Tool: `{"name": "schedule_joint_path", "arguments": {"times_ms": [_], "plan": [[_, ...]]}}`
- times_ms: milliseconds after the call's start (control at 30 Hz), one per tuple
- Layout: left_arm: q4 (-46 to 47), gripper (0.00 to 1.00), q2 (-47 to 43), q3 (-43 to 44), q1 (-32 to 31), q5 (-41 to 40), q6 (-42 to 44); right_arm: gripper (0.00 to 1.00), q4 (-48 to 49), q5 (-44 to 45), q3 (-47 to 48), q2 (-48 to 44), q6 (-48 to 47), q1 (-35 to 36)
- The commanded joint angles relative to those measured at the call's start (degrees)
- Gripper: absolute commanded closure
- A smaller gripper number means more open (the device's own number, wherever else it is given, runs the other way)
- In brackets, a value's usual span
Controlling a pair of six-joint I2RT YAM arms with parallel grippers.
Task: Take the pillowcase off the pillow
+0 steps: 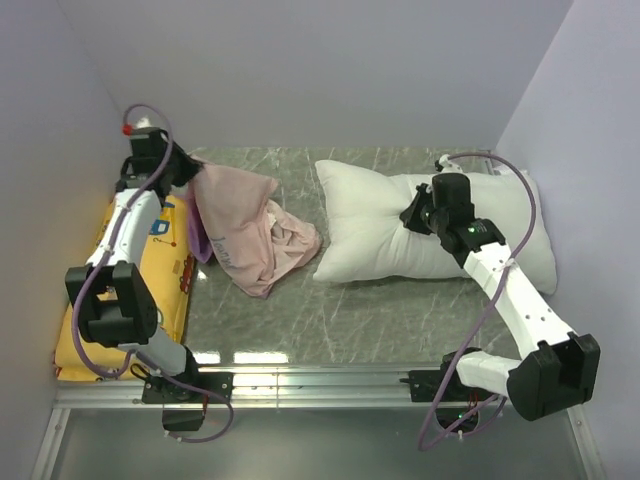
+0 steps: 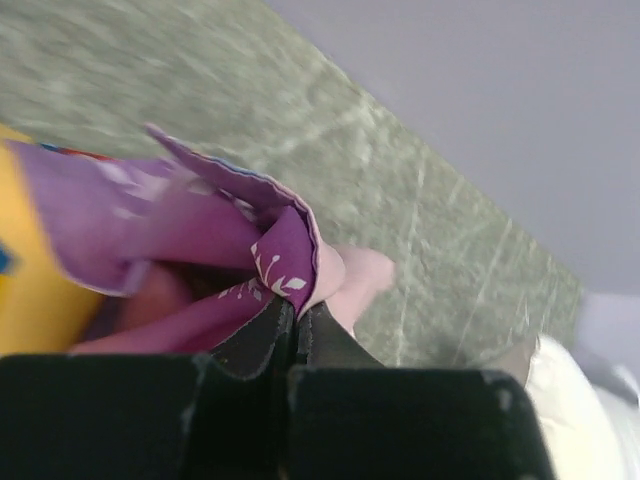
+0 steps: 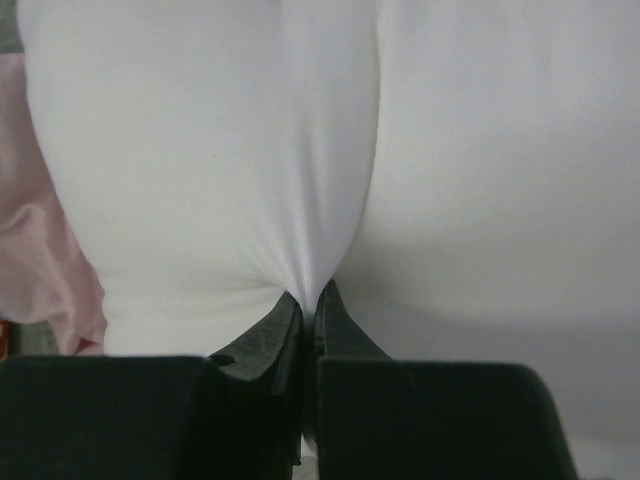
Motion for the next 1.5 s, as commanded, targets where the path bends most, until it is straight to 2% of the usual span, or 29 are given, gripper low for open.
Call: {"name": "schedule_joint_path", "arguments": {"times_ms": [0, 233, 300, 333, 433, 467, 533, 567, 667, 833, 933, 967, 1000, 1033, 1100, 1133, 1200, 1333, 1467], "plan": [[4.89, 1.0, -2.88, -4.69, -7.78, 0.89, -0.46, 1.0, 0.98, -4.99, 9.26, -2.75, 1.55, 1.71], [18.16, 0.99, -10.08, -25.16, -23.59, -4.55, -7.23, 1.0, 0.19, -5.36, 17.54, 0.14, 2.96, 4.61], [23.5, 0.98, -11.76, -32.1, -25.72, -5.26, -9.42, 1.0, 0.28, -4.39, 18.95, 2.33, 3.05, 6.81], [24.58, 0.94, -13.59, -34.21, -27.12, -5.7, -10.22, 1.0, 0.63, -2.99, 19.3, 3.22, 3.14, 7.42], [24.6, 0.73, -17.64, -39.76, -29.15, -7.37, -10.31, 1.0, 2.56, -2.54, 20.01, 7.26, 3.75, 9.18], [24.07, 0.62, -18.96, -41.51, -30.55, -7.38, -9.62, 1.0, 4.39, -2.62, 19.75, 9.27, 4.1, 9.62], [22.32, 0.49, -22.99, -43.37, -32.05, -9.38, -9.35, 1.0, 5.9, -3.06, 19.74, 11.56, 4.89, 10.15], [21.26, 0.36, -24.41, -44.51, -32.32, -10.01, -9.34, 1.0, 6.77, -2.46, 19.83, 12.79, 5.07, 10.5], [16.09, 0.2, -31.17, -45.57, -32.85, -13.17, -9.34, 1.0, 8.53, -1.31, 18.79, 17.72, 5.68, 12.17], [7.73, 0.14, -41.63, -41.45, -32.93, -18.36, -7.07, 1.0, 11.08, -0.43, 14.66, 23.26, 5.95, 14.28], [4.47, 0.12, -42.62, -36.45, -32.85, -17.23, -3.12, 0.98, 12.76, -0.78, 11.84, 24.58, 5.25, 15.07], [3.94, 0.11, -42.62, -34.43, -32.93, -16.44, -0.93, 0.84, 12.93, -0.69, 10.7, 23.97, 5.16, 15.42], [3.15, 0.1, -42.62, -33.45, -32.93, -15.47, 0.05, 0.75, 13.11, -0.69, 10.08, 23.27, 4.9, 15.6], [2.97, 0.1, -42.88, -32.66, -32.93, -15.03, 0.76, 0.57, 13.46, -0.43, 9.47, 22.05, 4.89, 15.69], [2.09, 0.09, -43.41, -30.73, -32.85, -15.29, 2.16, 0.42, 13.46, -0.16, 7.71, 17.57, 4.81, 15.78], [1.65, 0.09, -44.1, -30.28, -32.93, -15.11, 2.69, 0.16, 12.42, 0.97, 7.35, 15.9, 4.63, 15.69], [1.65, 0.08, -44.9, -29.58, -32.93, -14.76, 4.19, 0.07, 11.01, 1.24, 7.35, 10.89, 3.93, 15.69], [0.42, 0.08, -45.96, -28.18, -32.93, -13.54, 5.24, 0.05, 8.63, 1.94, 5.51, 1.75, 3.66, 15.69], [-0.63, 0.07, -47.36, -28.17, -32.85, -13.0, 6.3, 0.04, 8.98, 2.47, -1.67, -10.45, 3.75, 15.69]]}}
